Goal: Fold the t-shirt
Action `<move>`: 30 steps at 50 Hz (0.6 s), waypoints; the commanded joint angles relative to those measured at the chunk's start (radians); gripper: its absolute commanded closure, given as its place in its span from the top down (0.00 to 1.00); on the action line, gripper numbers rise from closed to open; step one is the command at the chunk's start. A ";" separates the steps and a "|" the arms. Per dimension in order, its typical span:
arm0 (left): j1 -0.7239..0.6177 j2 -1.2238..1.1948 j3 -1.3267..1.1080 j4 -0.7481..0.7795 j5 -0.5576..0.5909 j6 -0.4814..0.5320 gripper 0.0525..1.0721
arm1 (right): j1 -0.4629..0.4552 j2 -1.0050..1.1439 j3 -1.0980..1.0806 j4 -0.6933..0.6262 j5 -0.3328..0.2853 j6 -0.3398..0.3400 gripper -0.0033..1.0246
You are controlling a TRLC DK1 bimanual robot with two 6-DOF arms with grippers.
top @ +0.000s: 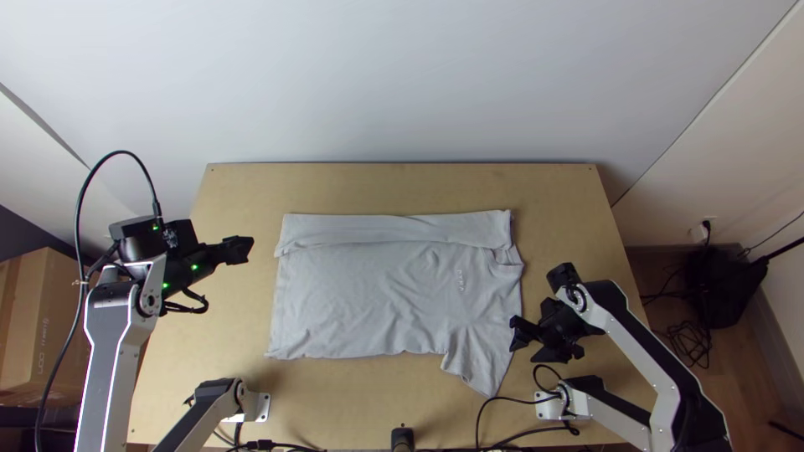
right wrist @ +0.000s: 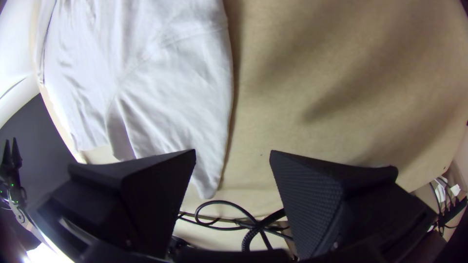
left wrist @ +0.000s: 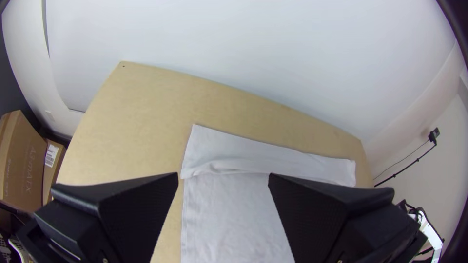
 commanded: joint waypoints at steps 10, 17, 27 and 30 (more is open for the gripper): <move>0.007 -0.056 -0.019 -0.048 0.013 0.016 0.88 | 0.047 0.134 -0.031 0.025 -0.039 -0.033 0.67; 0.012 -0.070 -0.016 -0.068 0.012 0.047 0.88 | 0.094 0.141 -0.030 0.069 -0.066 -0.024 0.59; 0.039 -0.071 -0.011 -0.089 0.012 0.084 0.88 | 0.174 0.192 -0.034 0.164 -0.066 0.027 0.51; 0.044 -0.068 -0.007 -0.091 0.012 0.097 0.88 | 0.182 0.204 -0.034 0.176 -0.066 0.030 0.51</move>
